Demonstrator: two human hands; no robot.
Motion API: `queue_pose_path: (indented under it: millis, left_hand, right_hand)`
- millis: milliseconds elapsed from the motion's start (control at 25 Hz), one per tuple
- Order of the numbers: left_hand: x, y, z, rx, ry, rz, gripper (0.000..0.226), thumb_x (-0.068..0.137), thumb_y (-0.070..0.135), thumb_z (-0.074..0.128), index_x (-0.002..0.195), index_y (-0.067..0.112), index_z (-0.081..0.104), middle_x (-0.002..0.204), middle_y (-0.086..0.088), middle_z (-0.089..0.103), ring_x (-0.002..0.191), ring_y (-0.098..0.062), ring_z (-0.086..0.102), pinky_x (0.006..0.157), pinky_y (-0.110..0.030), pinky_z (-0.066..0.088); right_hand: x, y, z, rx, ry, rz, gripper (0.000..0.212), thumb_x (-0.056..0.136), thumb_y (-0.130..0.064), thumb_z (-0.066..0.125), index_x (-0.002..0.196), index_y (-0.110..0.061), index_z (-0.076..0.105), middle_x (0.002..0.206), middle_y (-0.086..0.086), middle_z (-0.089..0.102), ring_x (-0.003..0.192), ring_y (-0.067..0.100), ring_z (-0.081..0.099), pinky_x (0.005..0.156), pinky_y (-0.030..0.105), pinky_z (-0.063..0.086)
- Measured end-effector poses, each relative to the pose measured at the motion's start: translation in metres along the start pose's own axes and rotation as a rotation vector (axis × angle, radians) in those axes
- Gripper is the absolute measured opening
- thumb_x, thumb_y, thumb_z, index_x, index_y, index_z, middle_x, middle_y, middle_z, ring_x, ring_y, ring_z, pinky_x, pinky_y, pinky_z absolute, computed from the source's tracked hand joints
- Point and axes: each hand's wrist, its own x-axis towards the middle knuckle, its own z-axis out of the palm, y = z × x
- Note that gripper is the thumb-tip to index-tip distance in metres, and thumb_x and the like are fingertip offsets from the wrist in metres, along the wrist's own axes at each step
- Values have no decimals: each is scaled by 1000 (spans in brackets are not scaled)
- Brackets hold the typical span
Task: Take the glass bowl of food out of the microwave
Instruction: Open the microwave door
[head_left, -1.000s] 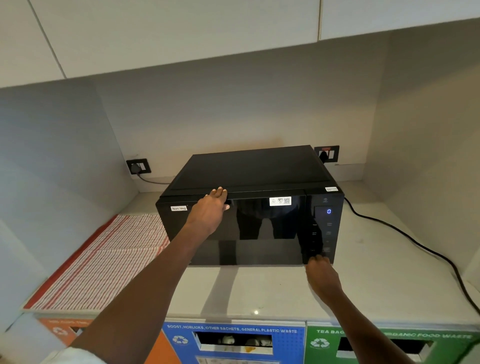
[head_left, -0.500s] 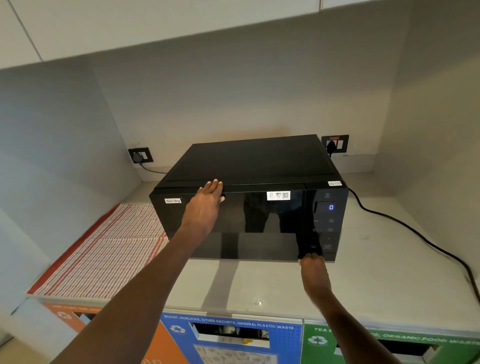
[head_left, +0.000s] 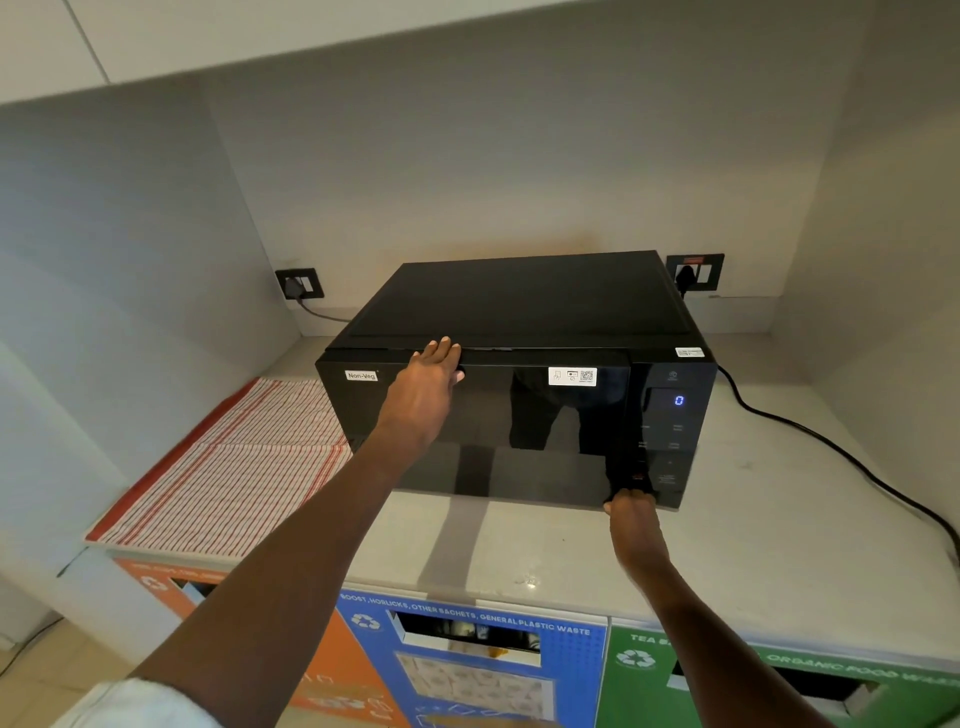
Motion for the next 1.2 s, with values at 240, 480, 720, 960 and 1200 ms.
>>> queue_pose_path:
  millis: [240, 480, 720, 960, 1200]
  left_hand:
    - [-10, 4, -3, -23, -8, -34, 60, 102, 15, 47, 154, 16, 20, 165, -5, 19, 152, -25, 20, 119, -43, 28]
    - [-20, 6, -4, -82, 3, -66, 61, 99, 15, 51, 154, 16, 23, 164, -5, 23, 152, -28, 21, 119, -47, 27]
    - [-40, 0, -10, -97, -17, -47, 64, 99, 23, 52, 154, 18, 21, 164, -6, 23, 151, -29, 21, 118, -50, 28]
    - [-59, -11, -18, -145, -51, 1, 57, 104, 39, 29, 155, 16, 18, 165, -6, 17, 153, -27, 13, 120, -48, 22]
    - [-79, -22, -25, -187, -78, 30, 60, 104, 43, 25, 155, 15, 15, 166, -6, 11, 154, -28, 9, 120, -49, 23]
  right_hand:
    - [-9, 0, -20, -134, -97, -130, 17, 95, -6, 50, 104, 4, 61, 103, 21, 65, 93, 29, 64, 73, 21, 41]
    - [-21, -26, -48, 91, -5, -179, 8, 89, 3, 56, 84, -3, 55, 76, 13, 56, 65, 20, 55, 61, 22, 44]
    - [-58, -42, -73, 248, 5, -208, 5, 89, -6, 62, 93, -3, 63, 79, 14, 64, 70, 14, 62, 64, 14, 44]
    - [-91, -73, -97, 269, 27, -246, 30, 89, -16, 65, 117, -5, 65, 102, 2, 67, 91, 16, 65, 71, 9, 45]
    - [-133, -120, -123, 406, 102, -274, 39, 93, -25, 58, 131, -14, 57, 115, 0, 68, 103, 15, 66, 72, 8, 51]
